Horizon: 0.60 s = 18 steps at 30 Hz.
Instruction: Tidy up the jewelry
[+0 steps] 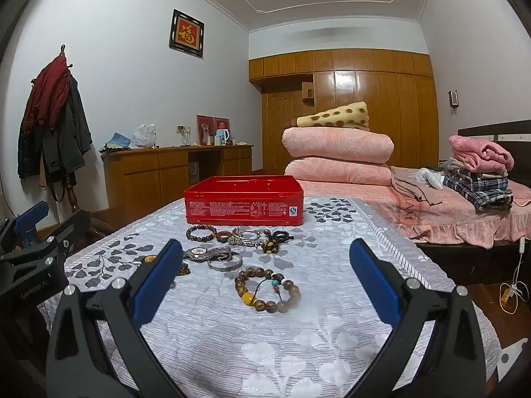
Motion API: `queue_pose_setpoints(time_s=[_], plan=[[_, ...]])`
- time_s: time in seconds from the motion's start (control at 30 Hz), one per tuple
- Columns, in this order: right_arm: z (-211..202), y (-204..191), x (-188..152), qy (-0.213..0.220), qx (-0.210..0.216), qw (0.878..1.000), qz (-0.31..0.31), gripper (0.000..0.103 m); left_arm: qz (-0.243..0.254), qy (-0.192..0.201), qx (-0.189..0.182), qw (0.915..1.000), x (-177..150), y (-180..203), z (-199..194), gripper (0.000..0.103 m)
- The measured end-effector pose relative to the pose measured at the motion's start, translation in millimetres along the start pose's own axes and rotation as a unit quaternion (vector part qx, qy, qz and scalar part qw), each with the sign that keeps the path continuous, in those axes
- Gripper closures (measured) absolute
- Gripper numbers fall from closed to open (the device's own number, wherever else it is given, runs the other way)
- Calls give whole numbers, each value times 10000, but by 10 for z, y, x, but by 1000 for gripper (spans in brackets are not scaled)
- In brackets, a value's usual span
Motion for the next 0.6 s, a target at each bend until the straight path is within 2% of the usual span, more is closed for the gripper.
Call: queue_pose_setpoints(time_s=[0.27, 0.3, 0.6], plan=[[3, 2, -5, -19, -5, 10000, 4, 6, 45, -13, -88, 10000, -2, 48, -29, 6], [2, 2, -6, -19, -5, 10000, 5, 6, -40, -21, 0, 10000, 19, -44, -4, 6], [4, -7, 2, -23, -2, 10000, -3, 6, -82, -22, 17, 10000, 32, -88, -19, 6]])
Point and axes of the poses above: each gripper's, at about its wrist camera, not at the fingertips, and z roughly the way its jaws point, y to its right, x to its top, the point moved 3 cm from there along z, roughly the way its jaws point, and after that the axes turned 8 degrees about y, right-handed, at the moved point
